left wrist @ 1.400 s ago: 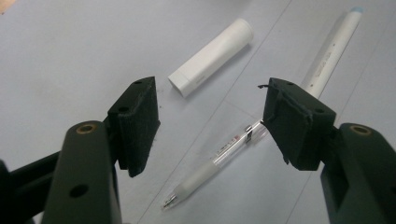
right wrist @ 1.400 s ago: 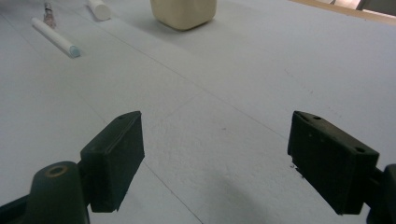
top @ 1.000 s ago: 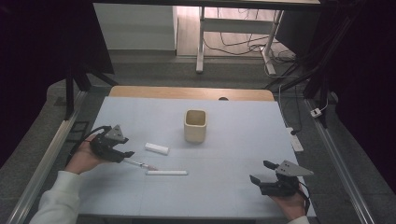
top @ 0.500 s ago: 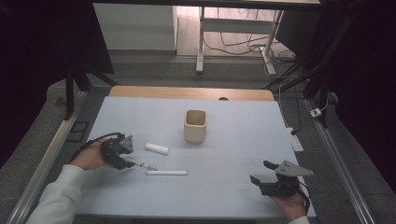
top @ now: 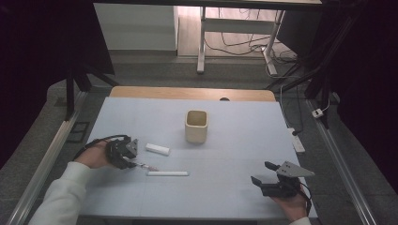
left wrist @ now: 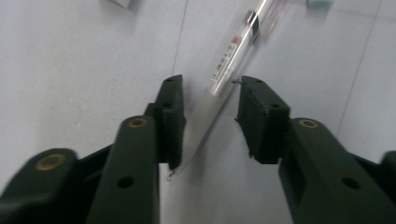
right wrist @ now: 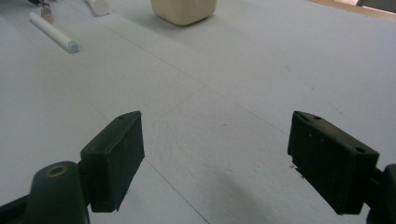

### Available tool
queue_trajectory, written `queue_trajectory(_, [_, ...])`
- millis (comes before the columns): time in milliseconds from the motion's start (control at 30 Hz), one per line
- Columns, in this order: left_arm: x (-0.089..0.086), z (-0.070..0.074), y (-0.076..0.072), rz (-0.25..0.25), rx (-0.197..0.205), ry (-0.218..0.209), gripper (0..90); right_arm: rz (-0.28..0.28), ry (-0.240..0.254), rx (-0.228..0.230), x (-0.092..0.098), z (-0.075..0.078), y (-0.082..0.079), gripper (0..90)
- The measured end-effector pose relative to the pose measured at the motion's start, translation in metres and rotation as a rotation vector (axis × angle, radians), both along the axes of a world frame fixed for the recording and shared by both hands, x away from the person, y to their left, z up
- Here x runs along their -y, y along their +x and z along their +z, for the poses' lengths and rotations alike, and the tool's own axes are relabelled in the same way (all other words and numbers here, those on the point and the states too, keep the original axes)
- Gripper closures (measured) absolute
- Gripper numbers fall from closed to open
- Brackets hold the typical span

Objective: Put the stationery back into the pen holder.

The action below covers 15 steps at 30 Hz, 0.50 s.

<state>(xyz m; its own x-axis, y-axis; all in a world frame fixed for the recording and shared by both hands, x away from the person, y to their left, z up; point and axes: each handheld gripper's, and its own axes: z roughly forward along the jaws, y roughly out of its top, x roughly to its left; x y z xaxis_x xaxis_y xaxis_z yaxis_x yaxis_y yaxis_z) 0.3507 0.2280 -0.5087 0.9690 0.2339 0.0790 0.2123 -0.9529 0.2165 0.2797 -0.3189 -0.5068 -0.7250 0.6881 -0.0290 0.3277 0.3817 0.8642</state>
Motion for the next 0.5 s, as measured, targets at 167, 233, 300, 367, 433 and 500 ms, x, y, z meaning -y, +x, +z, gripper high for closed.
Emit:
queue_trajectory(167, [0.001, 0.000, 0.002, -0.041, -0.007, 0.003, 69.3, 0.001, -0.001, -0.002, 0.000, 0.000, 0.000, 18.6])
queue_trajectory(233, [0.002, 0.000, 0.001, -0.069, 0.002, 0.018, 70.7, 0.000, -0.001, -0.001, 0.000, 0.000, 0.000, 18.6])
queue_trajectory(300, [0.005, 0.000, 0.000, -0.101, 0.008, 0.039, 72.4, 0.000, 0.000, -0.001, 0.000, 0.000, 0.000, 18.6])
queue_trajectory(367, [0.008, 0.001, -0.001, -0.130, 0.017, 0.065, 74.4, 0.000, -0.001, -0.001, 0.000, 0.000, 0.000, 18.6])
queue_trajectory(433, [0.011, 0.001, -0.001, -0.150, 0.025, 0.085, 76.6, 0.000, -0.001, 0.000, 0.000, 0.000, 0.000, 18.6])
queue_trajectory(500, [0.012, 0.001, -0.002, -0.166, 0.027, 0.097, 77.2, 0.000, -0.001, 0.000, 0.000, 0.000, 0.000, 18.6])
